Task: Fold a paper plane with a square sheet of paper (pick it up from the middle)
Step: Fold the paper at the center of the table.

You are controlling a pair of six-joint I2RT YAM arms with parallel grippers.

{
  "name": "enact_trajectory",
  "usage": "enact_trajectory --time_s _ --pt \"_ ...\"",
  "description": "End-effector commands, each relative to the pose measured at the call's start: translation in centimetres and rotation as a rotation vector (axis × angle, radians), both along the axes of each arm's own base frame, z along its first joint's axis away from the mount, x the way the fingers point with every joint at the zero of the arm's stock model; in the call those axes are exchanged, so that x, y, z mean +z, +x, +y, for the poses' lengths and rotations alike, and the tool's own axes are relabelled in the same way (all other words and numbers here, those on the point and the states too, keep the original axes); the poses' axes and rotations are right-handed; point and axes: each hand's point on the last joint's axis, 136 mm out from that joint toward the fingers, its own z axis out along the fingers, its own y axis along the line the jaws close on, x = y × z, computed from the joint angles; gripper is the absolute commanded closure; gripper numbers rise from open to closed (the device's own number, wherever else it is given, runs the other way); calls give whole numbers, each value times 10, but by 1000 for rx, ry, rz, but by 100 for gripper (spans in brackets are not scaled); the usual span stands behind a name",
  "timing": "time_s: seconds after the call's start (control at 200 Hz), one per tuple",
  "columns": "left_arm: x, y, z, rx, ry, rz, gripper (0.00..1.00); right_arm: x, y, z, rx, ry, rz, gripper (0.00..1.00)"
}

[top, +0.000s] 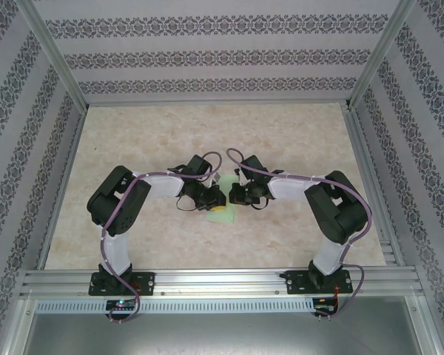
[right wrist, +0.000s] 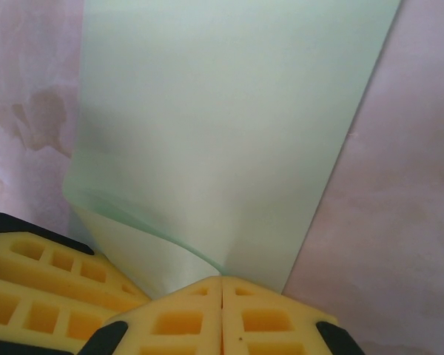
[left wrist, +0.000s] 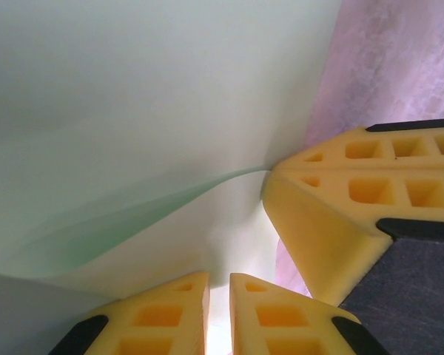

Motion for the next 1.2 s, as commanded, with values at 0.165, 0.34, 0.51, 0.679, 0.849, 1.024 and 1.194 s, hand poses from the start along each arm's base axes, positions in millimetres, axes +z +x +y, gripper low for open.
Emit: enact_trajectory --time_s 0.165,0.34,0.51,0.679,0.849,1.024,1.194 --pt "-23 -9 22 25 160 49 84 22 17 -12 -54 -39 -64 80" --pt "-30 -13 28 51 199 69 86 44 19 -22 -92 -57 -117 72" --pt "-32 -14 28 62 206 72 86 45 10 -8 -55 19 -100 77" --pt "-34 -14 30 70 218 76 86 35 8 5 -35 56 -65 88" --pt "-34 -15 31 77 225 78 86 23 8 10 -24 60 -36 91" --pt "-31 -14 29 74 213 71 86 6 7 6 -33 27 -8 91" --pt "-16 -9 21 60 162 35 86 -13 3 -5 -38 -43 21 91"
